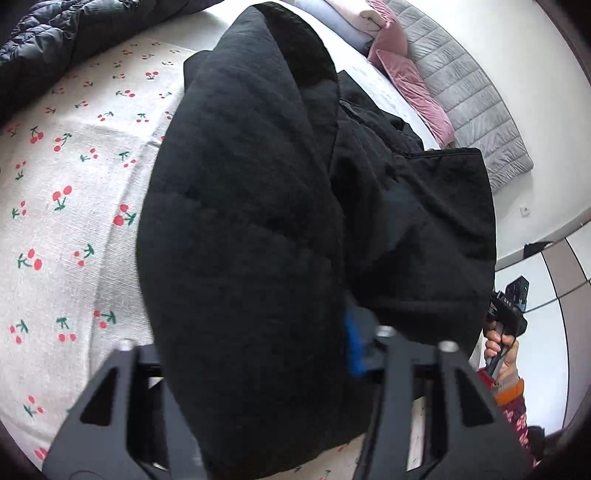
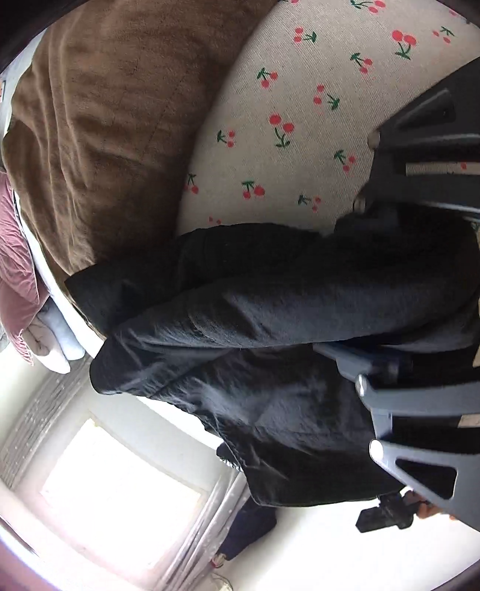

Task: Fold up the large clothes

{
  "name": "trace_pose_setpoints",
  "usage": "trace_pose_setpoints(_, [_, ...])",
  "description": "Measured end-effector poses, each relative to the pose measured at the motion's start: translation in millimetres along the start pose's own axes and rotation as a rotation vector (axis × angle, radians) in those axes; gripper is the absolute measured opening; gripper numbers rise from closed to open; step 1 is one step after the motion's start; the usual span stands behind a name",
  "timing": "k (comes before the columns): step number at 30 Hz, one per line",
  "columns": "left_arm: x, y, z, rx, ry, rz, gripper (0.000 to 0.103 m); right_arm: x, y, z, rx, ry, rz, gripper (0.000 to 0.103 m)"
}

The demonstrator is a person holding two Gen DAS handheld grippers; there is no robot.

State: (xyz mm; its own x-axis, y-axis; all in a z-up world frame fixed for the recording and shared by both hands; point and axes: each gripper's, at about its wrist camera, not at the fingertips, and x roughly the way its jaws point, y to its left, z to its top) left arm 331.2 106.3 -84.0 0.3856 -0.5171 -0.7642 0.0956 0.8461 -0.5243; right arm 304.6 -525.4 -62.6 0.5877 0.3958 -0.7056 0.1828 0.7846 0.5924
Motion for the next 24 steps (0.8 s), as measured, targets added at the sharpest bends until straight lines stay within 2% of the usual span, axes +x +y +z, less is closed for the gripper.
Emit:
trace_pose_setpoints(1, [-8,-6,0,-0.010,-0.015,0.011,0.028,-7,11,-2,-0.034,-0.011,-0.028,0.026])
trace_pose_setpoints(3, [-33,-25,-5,0.031,-0.065,0.034,0.024,-28,36,-7,-0.111,-0.033,-0.066,0.020])
trace_pose_setpoints(6, [-85,-54,-23,0.107,-0.126,0.010,0.022,-71,63,-19,-0.167,-0.066,-0.029,0.018])
trace_pose_setpoints(10, [-139,-69,-67,0.152,-0.086,0.025,0.022,-122,86,-54,-0.178,-0.041,-0.067,0.018])
trace_pose_setpoints(13, [-165,-58,-109,0.132,-0.044,0.021,0.023,-148,83,-91,-0.138,-0.038,-0.058,0.018])
trace_pose_setpoints(16, [-179,-44,-152,0.133,-0.013,0.027,0.026,-158,73,-125,-0.097,-0.016,-0.059,0.021])
trace_pose_setpoints(17, [-179,-41,-165,0.155,0.003,0.041,0.027,-159,68,-133,-0.092,-0.007,-0.072,0.025])
trace_pose_setpoints(18, [-177,-37,-176,0.180,0.031,0.067,0.033,-156,61,-143,-0.095,0.009,-0.112,0.034])
trace_pose_setpoints(19, [-169,-32,-186,0.200,0.072,0.106,0.042,-153,53,-149,-0.102,0.027,-0.169,0.038])
trace_pose_setpoints(22, [-148,-16,-201,0.223,0.164,0.251,0.058,-141,39,-161,-0.126,0.090,-0.376,0.052])
trace_pose_setpoints(24, [-152,-11,-198,0.194,0.160,0.220,0.059,-144,38,-158,-0.141,0.076,-0.420,0.061])
